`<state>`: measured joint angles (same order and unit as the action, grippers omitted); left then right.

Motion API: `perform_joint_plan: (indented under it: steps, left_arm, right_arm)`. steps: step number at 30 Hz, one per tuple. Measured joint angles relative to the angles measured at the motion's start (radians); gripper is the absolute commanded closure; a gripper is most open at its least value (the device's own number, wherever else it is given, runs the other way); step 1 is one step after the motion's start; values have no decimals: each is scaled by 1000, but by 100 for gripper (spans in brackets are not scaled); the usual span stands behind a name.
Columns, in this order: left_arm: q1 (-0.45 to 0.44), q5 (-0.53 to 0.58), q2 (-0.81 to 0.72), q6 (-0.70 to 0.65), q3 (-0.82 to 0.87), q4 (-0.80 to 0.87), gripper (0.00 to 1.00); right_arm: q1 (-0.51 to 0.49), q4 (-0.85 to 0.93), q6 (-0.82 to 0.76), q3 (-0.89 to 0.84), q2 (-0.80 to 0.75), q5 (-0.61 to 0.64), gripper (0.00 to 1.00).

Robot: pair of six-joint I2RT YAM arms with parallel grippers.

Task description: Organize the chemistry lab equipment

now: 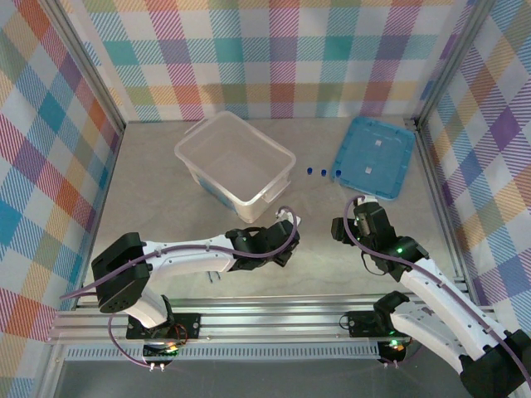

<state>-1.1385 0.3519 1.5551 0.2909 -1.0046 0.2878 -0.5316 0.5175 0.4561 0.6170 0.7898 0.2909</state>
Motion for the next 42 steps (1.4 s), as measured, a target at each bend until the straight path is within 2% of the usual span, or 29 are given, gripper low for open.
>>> perform_joint_plan:
  steps: [12, 23, 35, 42]
  left_arm:
    - [30, -10, -20, -26, -82, 120, 93]
    - [88, -31, -124, -70, -317, 269, 94]
    - [251, -52, -134, -146, -533, 320, 94]
    - [380, -56, -68, -177, -603, 311, 94]
  right_arm:
    - [0, 0, 0, 0, -6, 4, 35]
    - [0, 0, 0, 0, -15, 3, 35]
    - [0, 0, 0, 0, -21, 3, 35]
    - [0, 0, 0, 0, -21, 3, 35]
